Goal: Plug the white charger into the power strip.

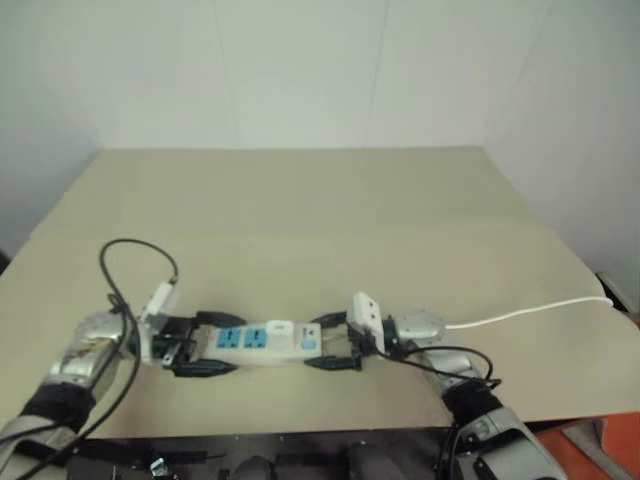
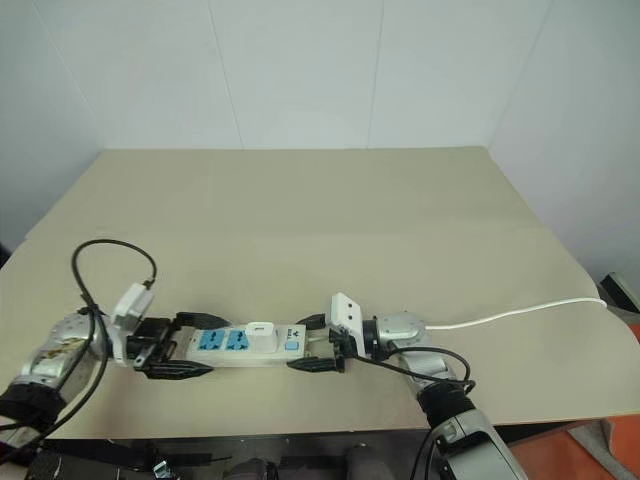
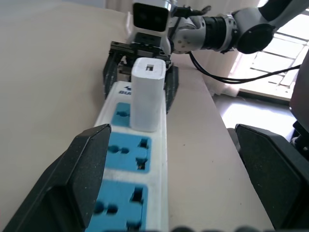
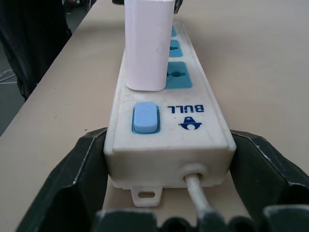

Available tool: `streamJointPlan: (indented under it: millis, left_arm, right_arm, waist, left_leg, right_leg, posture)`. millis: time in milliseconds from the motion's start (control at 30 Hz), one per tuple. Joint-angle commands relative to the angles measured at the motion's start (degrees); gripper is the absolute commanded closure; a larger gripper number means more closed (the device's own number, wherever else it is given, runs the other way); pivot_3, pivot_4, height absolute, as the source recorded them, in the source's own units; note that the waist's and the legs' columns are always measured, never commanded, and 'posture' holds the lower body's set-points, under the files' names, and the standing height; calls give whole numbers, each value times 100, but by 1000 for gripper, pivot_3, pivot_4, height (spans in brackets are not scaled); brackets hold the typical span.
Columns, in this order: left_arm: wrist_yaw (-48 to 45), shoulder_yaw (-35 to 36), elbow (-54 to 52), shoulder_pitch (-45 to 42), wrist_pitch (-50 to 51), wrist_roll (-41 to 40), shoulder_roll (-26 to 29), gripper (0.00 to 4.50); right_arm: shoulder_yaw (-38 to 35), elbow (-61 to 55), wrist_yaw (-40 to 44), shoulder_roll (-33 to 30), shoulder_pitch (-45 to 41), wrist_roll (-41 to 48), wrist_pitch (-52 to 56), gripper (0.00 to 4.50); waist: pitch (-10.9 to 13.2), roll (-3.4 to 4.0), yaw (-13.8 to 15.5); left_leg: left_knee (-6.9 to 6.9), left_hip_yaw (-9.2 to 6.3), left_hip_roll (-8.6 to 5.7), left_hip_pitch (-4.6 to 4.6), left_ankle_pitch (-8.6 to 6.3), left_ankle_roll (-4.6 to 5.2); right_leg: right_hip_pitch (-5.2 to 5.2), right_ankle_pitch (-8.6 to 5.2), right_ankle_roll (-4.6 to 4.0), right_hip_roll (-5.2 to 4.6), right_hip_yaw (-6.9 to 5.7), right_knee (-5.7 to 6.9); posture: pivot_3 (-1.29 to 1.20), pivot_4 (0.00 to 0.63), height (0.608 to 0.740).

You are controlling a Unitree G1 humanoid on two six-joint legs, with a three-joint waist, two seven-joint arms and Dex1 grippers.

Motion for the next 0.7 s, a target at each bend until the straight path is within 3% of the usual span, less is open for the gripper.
streamJointPlan:
  millis: [33,200,300,700]
  left_arm:
    - [-19,724,89,95,182,-212,224,0]
    - [-19,1272,303,170,325,-76,329,0]
    - [-19,1361,424,261,261,51,441,0]
    - [-19,1762,741,414,-33,369,795,0]
  right_arm:
    - [-50,-54,86,34,1,87,-222,49]
    - [-132,-145,23,-32,52,92,-346,49]
    - [-271,-437,316,-399,143,287,-192,49]
    - [-1598,-2230,1118,-2878,721,1170,193,49]
  waist:
    - [2,-2,2]
    - [2,-2,21]
    - [3,-3,31]
    - [17,-10,160]
  left_leg:
    - [0,0,0,-9,0,0]
    - [3,1,-1,-63,1,0]
    - [3,3,-1,-69,0,0]
    - [3,12,0,-67,0,0]
  right_leg:
    - [-9,0,0,0,0,1]
    - [-60,4,5,0,-1,4]
    - [-64,4,5,-1,-1,3]
    - [-67,5,5,-6,-1,1]
  posture:
    - [0,150,740]
    - [0,150,740]
    - [0,150,740]
    - [0,150,740]
